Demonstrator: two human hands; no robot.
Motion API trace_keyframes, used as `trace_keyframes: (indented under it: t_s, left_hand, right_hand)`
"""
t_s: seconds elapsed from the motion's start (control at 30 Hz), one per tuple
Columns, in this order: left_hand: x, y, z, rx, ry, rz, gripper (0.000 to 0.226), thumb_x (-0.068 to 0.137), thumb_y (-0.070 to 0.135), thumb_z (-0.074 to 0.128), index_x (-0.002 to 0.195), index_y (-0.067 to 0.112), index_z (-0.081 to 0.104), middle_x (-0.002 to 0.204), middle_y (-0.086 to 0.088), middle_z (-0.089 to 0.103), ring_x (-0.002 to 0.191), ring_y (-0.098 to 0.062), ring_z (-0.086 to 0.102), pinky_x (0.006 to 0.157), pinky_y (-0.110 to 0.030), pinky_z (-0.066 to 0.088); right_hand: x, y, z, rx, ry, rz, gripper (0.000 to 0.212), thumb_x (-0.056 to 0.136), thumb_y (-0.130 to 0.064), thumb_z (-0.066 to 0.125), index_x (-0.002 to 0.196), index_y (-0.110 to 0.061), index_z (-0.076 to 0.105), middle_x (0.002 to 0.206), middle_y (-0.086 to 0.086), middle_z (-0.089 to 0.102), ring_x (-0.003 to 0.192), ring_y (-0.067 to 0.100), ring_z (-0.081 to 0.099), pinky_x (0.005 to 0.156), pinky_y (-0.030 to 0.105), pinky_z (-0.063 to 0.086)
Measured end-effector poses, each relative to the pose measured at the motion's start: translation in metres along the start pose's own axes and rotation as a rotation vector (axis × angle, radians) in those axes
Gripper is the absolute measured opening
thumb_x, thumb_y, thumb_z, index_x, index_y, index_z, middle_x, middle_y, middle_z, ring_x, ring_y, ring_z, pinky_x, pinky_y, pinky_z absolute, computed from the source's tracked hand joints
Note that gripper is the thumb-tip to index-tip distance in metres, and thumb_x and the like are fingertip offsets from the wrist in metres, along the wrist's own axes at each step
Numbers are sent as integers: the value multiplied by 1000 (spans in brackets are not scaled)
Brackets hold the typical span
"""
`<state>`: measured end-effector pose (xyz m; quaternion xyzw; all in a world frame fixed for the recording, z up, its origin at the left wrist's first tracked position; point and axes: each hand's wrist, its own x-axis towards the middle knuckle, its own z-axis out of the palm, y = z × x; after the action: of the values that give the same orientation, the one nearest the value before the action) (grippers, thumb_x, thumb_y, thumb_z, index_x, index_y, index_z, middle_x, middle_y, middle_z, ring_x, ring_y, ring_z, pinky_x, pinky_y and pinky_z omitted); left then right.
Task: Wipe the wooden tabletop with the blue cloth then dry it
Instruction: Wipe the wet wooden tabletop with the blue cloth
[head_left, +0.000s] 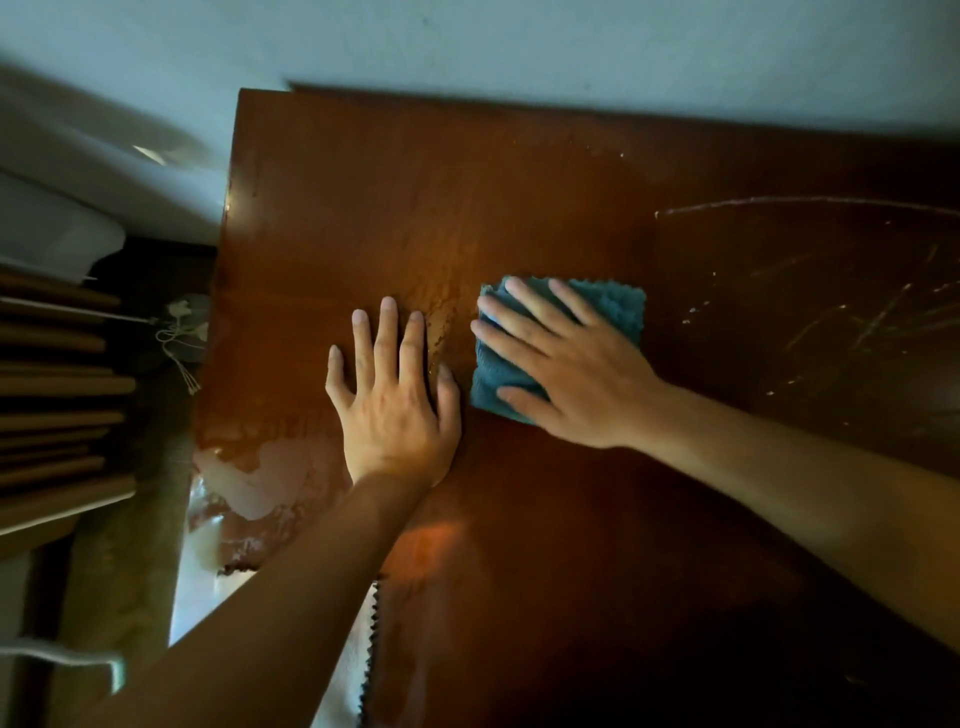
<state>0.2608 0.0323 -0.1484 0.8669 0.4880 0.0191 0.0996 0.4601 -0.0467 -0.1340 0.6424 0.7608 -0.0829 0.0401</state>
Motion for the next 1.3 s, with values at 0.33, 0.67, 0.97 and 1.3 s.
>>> trace_keyframes:
  t_s: [0.33, 0.67, 0.97, 1.3]
  left_hand:
    - [1, 1, -1, -1, -13, 1, 58, 104, 44, 29, 154, 15, 29, 167, -8, 18, 155, -28, 5, 122, -56, 8]
    - [1, 2, -3, -5, -65, -6, 60, 103, 44, 27, 156, 15, 27, 168, -7, 13, 155, -27, -1, 123, -56, 4]
    - [1, 1, 1, -14, -36, -7, 59, 103, 43, 29, 155, 14, 29, 167, -8, 15, 155, -28, 2, 122, -57, 7]
    - [1, 1, 0, 15, -48, -10, 61, 103, 44, 26, 156, 15, 28, 167, -8, 15, 155, -29, 2, 121, -56, 5]
  right_hand:
    - [76, 62, -28, 26, 72, 304, 69, 105, -53, 18, 164, -17, 19, 172, 4, 13, 159, 27, 7, 129, 48, 5]
    - [47, 71, -24, 26, 63, 260, 68, 104, -55, 28, 162, -21, 27, 171, 3, 19, 159, 26, 13, 128, 48, 11]
    - [14, 33, -16, -4, 33, 281, 70, 104, -55, 26, 163, -17, 21, 172, 3, 14, 160, 27, 6, 128, 50, 8]
    - [30, 105, -27, 22, 57, 365, 69, 103, -56, 26, 162, -20, 25, 171, 3, 18, 159, 27, 12, 128, 48, 10]
